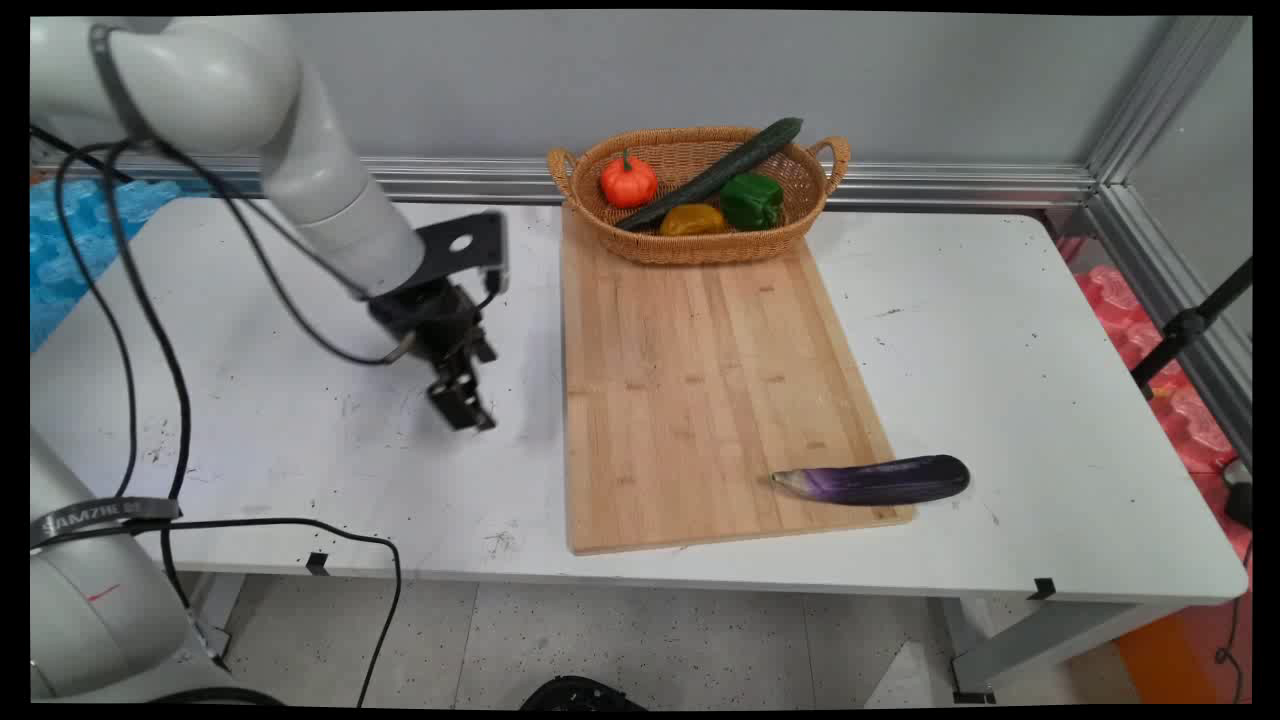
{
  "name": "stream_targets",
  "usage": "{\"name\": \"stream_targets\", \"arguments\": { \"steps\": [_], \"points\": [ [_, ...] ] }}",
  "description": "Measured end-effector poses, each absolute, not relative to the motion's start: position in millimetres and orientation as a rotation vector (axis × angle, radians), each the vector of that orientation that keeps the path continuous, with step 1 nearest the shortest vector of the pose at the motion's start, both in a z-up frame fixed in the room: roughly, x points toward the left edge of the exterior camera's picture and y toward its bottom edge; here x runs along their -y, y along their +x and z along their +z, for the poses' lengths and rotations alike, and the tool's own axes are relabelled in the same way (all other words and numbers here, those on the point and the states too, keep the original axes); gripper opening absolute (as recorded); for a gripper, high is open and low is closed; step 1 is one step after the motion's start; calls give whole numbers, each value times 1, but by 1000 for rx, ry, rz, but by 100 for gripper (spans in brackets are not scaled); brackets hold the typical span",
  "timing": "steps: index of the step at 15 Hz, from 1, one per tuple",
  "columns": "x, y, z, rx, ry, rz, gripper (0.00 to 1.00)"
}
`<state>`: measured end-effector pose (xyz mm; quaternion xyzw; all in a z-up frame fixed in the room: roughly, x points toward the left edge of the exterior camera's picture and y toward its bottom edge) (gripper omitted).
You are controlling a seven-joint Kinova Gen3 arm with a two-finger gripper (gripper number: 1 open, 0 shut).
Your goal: Pick up the cucumber from the vegetable basket
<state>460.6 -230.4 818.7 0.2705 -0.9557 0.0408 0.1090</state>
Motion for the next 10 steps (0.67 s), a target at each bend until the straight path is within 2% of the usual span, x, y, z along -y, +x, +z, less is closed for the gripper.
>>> {"name": "stream_targets", "arguments": {
  "steps": [10],
  "points": [
    [327, 431, 853, 2635, 821, 274, 100]
  ]
}}
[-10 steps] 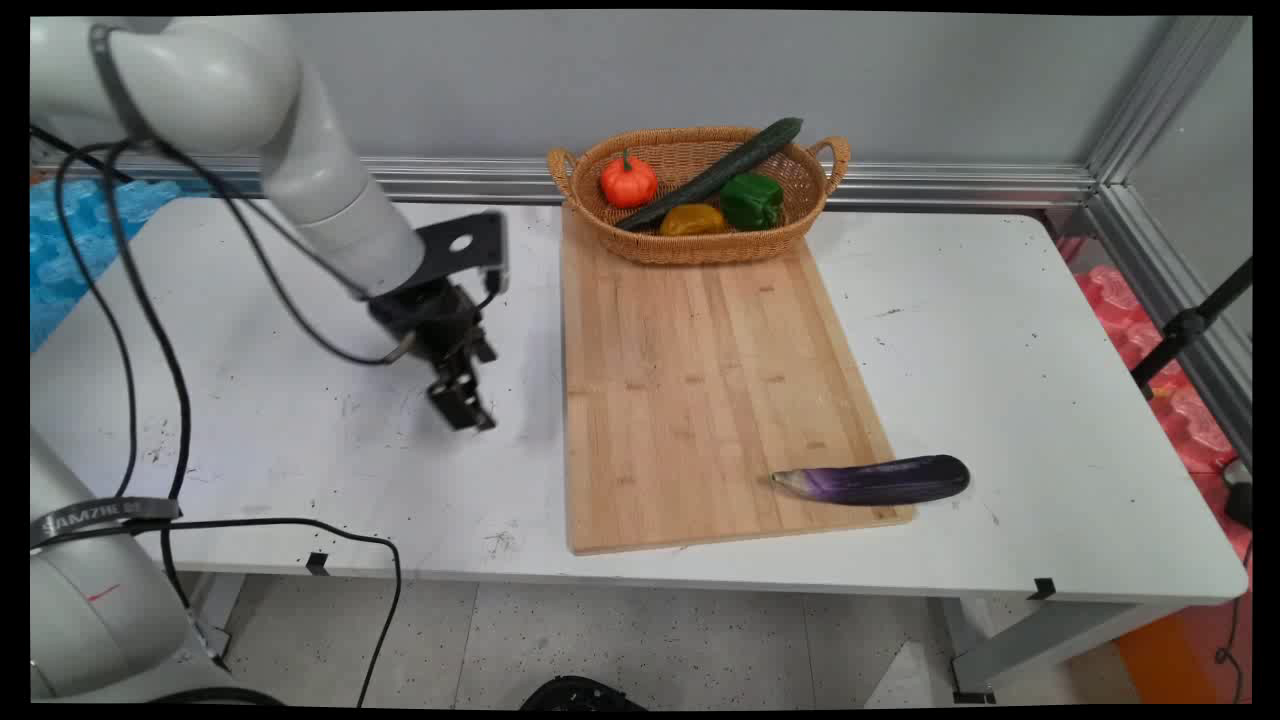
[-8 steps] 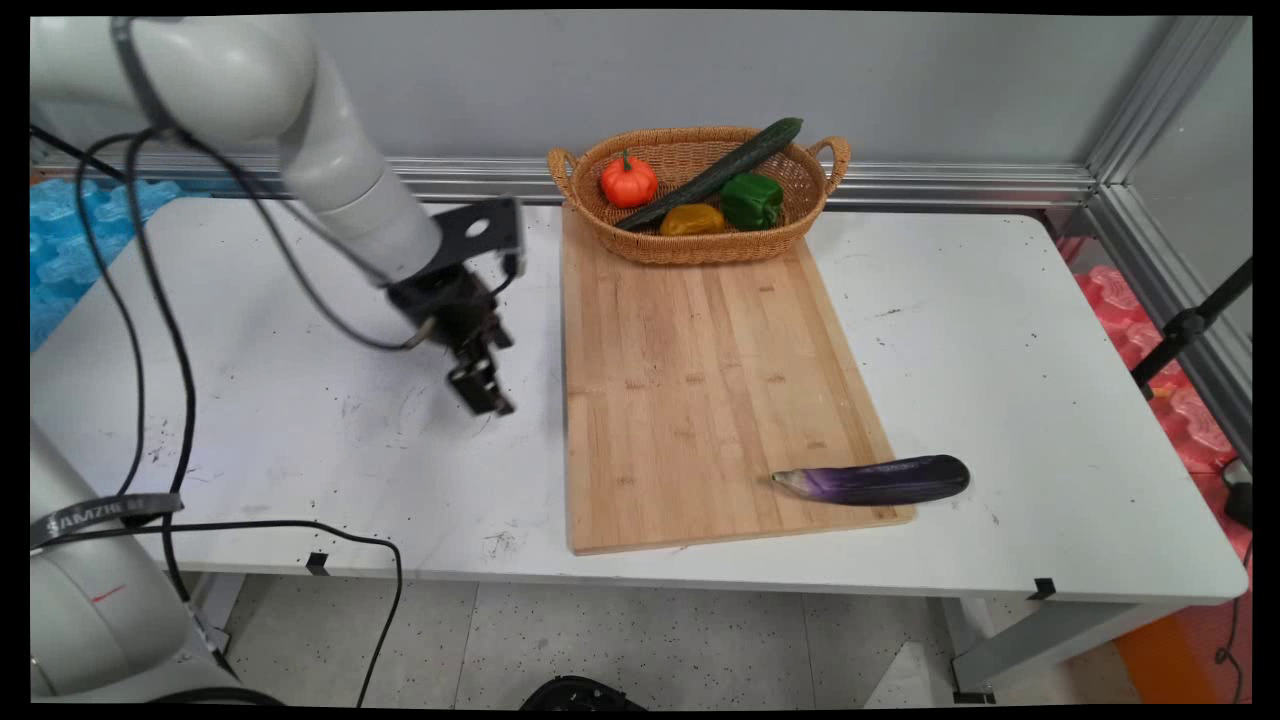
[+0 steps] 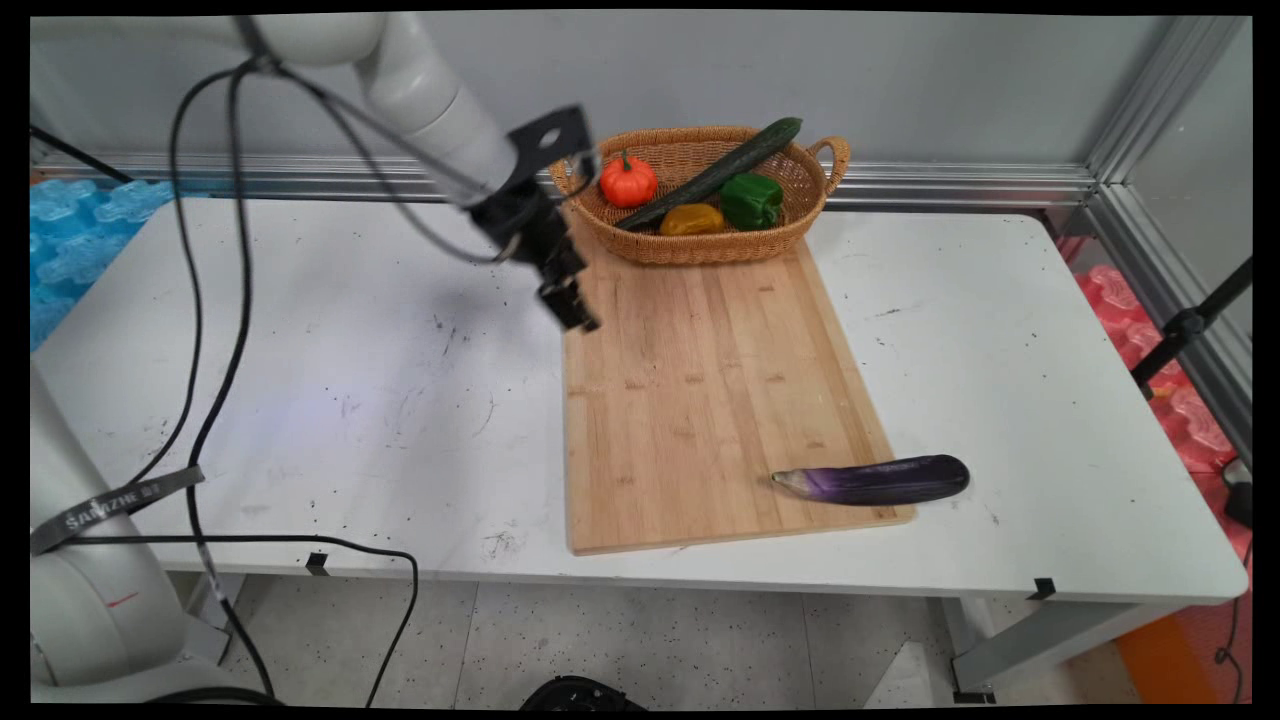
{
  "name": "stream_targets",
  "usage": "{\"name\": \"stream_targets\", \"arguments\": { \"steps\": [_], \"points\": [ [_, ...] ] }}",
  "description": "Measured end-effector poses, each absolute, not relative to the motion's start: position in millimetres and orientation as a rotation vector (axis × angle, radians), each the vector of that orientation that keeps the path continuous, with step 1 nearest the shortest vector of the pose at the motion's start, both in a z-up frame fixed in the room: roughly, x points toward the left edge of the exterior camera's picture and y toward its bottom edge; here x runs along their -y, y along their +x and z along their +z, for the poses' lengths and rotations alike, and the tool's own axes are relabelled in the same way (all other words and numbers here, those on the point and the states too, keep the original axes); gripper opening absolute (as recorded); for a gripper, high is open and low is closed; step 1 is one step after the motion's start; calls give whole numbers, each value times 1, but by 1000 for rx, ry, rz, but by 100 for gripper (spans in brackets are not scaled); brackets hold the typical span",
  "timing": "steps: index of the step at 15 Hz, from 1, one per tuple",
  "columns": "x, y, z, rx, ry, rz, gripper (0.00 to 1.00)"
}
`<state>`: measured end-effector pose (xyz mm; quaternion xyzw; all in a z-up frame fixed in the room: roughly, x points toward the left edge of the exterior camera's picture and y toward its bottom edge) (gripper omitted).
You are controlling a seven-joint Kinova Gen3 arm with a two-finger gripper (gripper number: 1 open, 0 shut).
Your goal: Pick up the cucumber from the vegetable basket
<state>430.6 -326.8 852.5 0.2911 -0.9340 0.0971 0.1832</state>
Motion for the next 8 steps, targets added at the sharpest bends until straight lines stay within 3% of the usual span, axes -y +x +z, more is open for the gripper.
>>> {"name": "stream_targets", "arguments": {
  "steps": [8],
  "points": [
    [421, 422, 880, 2480, 842, 421, 100]
  ]
}}
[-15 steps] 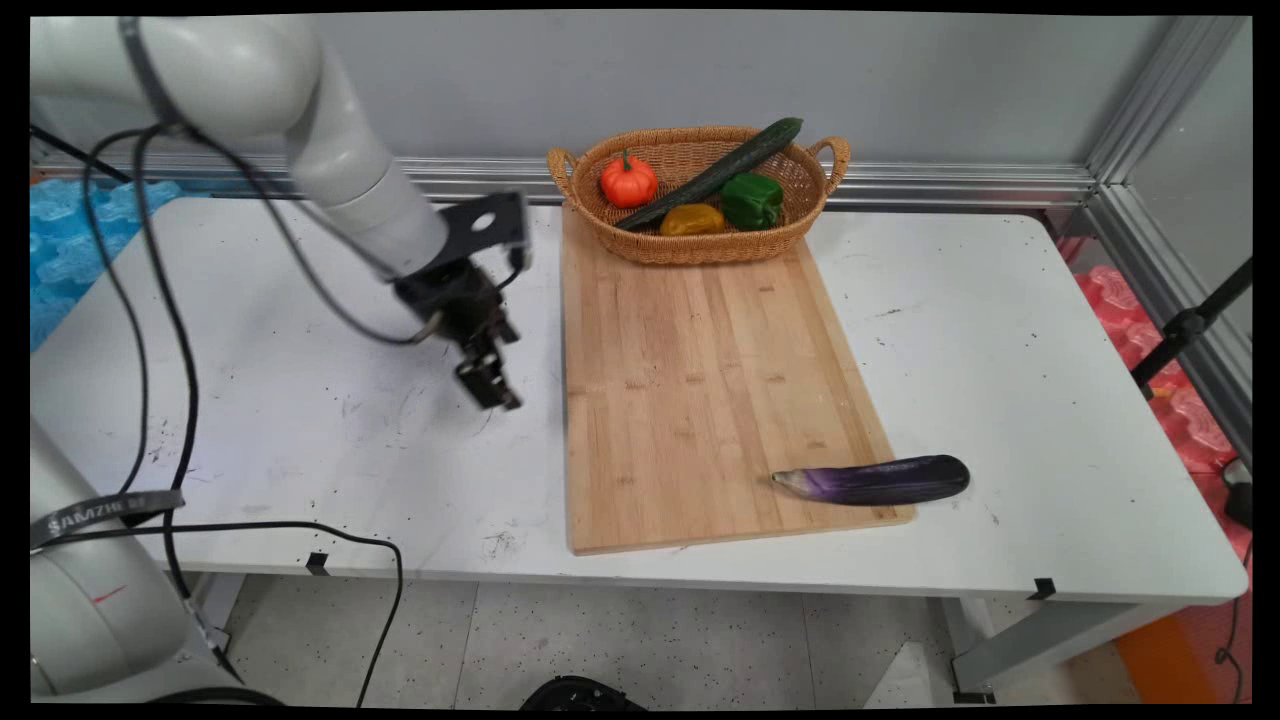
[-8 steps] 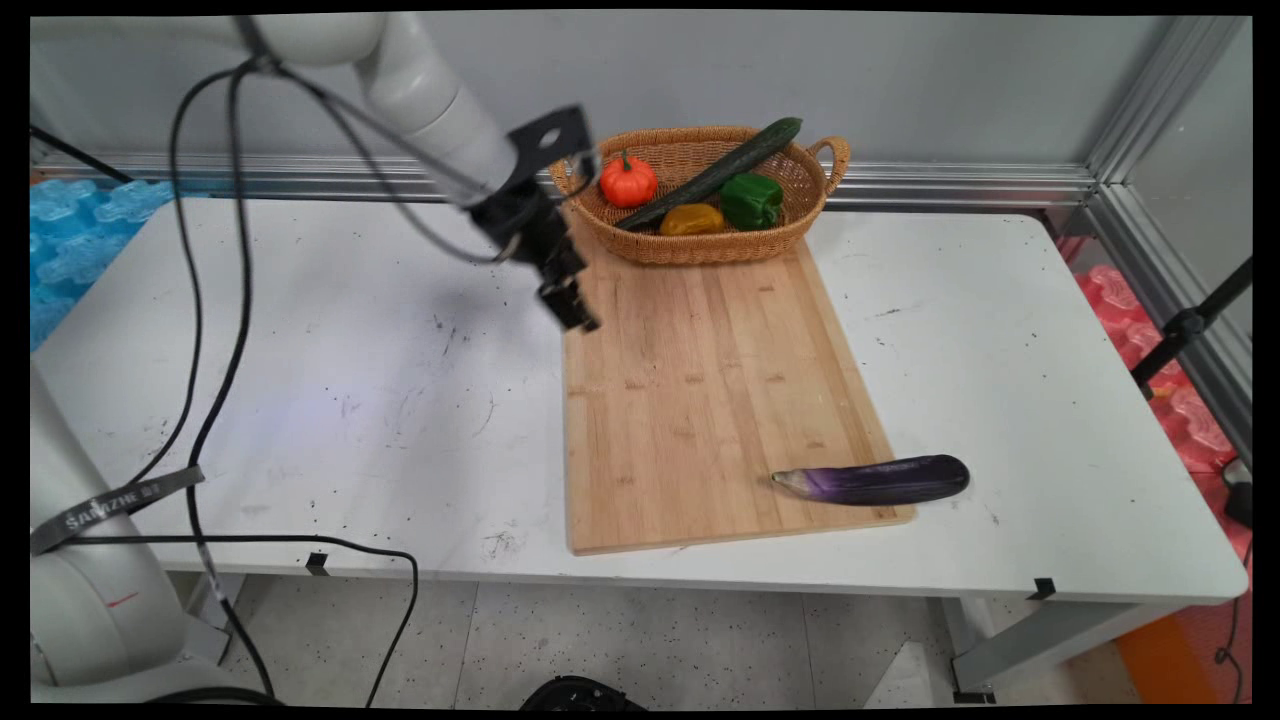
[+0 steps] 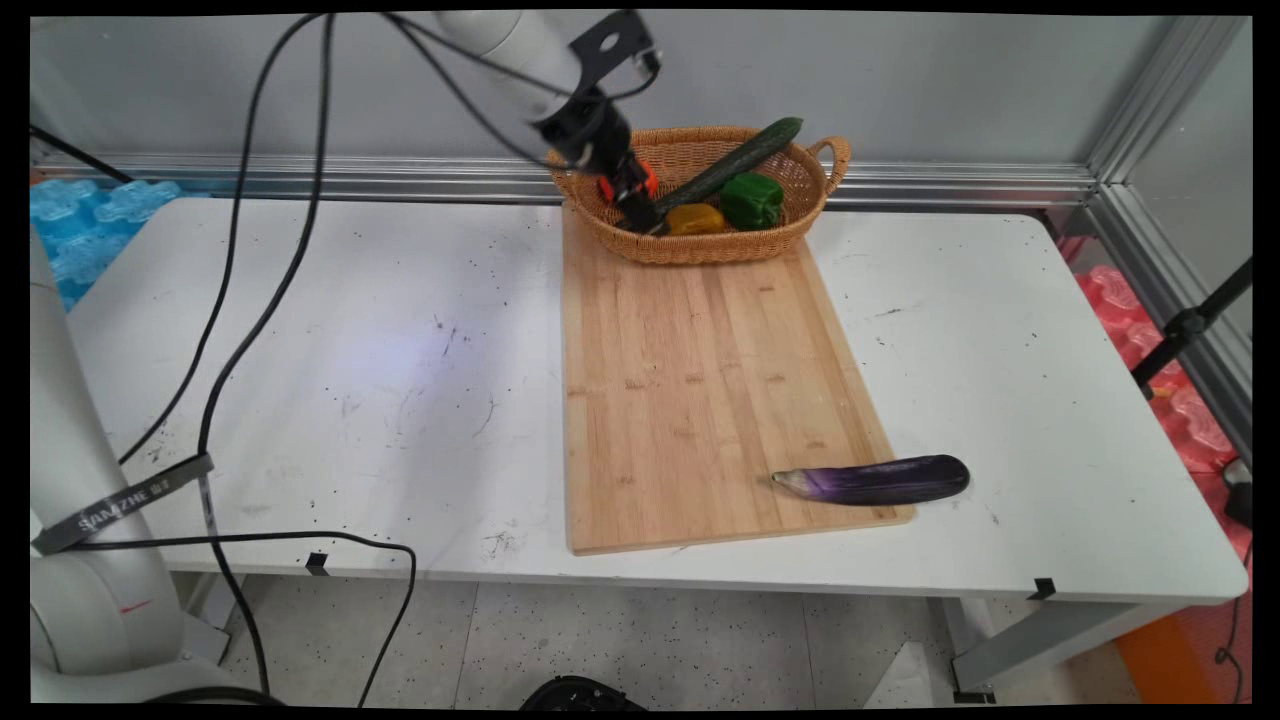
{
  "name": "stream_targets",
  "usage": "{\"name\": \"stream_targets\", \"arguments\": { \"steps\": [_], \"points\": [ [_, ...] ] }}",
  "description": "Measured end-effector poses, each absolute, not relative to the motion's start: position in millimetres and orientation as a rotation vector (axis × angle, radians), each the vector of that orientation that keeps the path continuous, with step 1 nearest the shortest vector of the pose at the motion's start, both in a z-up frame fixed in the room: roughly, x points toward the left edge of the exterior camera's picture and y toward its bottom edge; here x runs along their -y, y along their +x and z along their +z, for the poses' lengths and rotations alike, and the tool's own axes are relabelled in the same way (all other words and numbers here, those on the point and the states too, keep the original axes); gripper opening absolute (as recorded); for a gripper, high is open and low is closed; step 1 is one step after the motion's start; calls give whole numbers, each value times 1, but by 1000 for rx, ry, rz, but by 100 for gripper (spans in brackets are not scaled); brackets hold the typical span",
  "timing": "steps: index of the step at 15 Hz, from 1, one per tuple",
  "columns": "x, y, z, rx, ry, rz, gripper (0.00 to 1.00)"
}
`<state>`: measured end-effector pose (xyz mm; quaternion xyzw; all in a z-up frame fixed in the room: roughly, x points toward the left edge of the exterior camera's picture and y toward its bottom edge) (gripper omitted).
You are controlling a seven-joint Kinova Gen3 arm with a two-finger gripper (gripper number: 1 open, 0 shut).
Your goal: Pick up the cucumber from the vegetable basket
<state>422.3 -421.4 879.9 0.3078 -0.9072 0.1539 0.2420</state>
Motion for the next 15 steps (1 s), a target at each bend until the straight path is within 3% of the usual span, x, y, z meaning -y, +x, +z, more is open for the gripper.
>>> {"name": "stream_targets", "arguments": {
  "steps": [6, 15],
  "points": [
    [485, 426, 879, 2406, 838, 475, 100],
    [555, 430, 844, 2371, 815, 495, 100]
  ]
}}
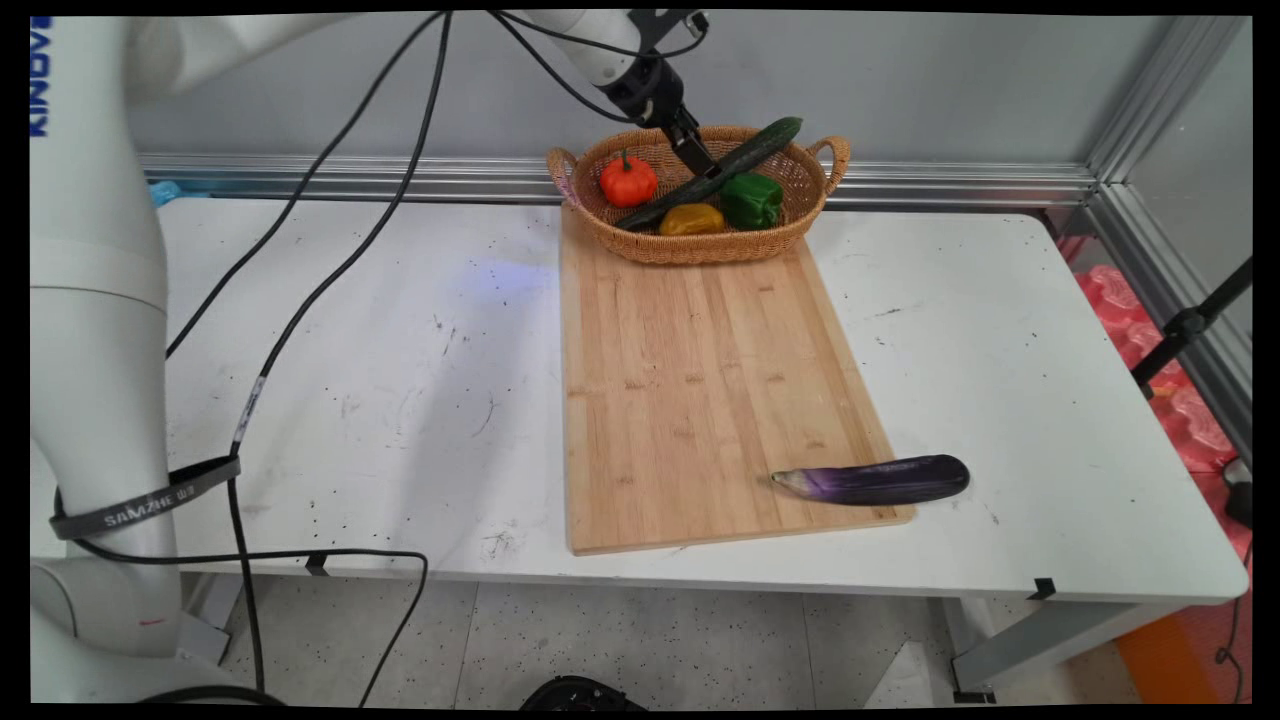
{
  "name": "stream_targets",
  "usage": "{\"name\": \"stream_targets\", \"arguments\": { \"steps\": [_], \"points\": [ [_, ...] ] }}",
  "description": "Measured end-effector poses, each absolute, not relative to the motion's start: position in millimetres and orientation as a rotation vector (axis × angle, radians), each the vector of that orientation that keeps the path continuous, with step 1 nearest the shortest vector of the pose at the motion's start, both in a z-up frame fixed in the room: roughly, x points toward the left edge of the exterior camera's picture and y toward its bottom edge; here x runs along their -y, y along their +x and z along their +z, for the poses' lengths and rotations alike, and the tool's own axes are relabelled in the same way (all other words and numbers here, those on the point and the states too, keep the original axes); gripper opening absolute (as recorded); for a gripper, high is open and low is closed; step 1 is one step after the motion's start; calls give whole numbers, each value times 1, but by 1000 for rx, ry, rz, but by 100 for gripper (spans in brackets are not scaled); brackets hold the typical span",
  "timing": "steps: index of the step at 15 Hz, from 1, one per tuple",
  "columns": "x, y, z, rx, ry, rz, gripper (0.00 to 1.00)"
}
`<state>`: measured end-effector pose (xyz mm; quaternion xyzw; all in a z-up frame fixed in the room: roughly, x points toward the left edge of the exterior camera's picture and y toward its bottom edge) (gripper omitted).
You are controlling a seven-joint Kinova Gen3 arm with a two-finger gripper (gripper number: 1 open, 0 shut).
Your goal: Pick up the cucumber from the vegetable basket
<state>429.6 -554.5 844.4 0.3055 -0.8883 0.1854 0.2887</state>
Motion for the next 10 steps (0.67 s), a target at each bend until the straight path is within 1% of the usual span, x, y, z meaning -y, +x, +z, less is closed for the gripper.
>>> {"name": "stream_targets", "arguments": {
  "steps": [10],
  "points": [
    [593, 430, 802, 2413, 766, 504, 100]
  ]
}}
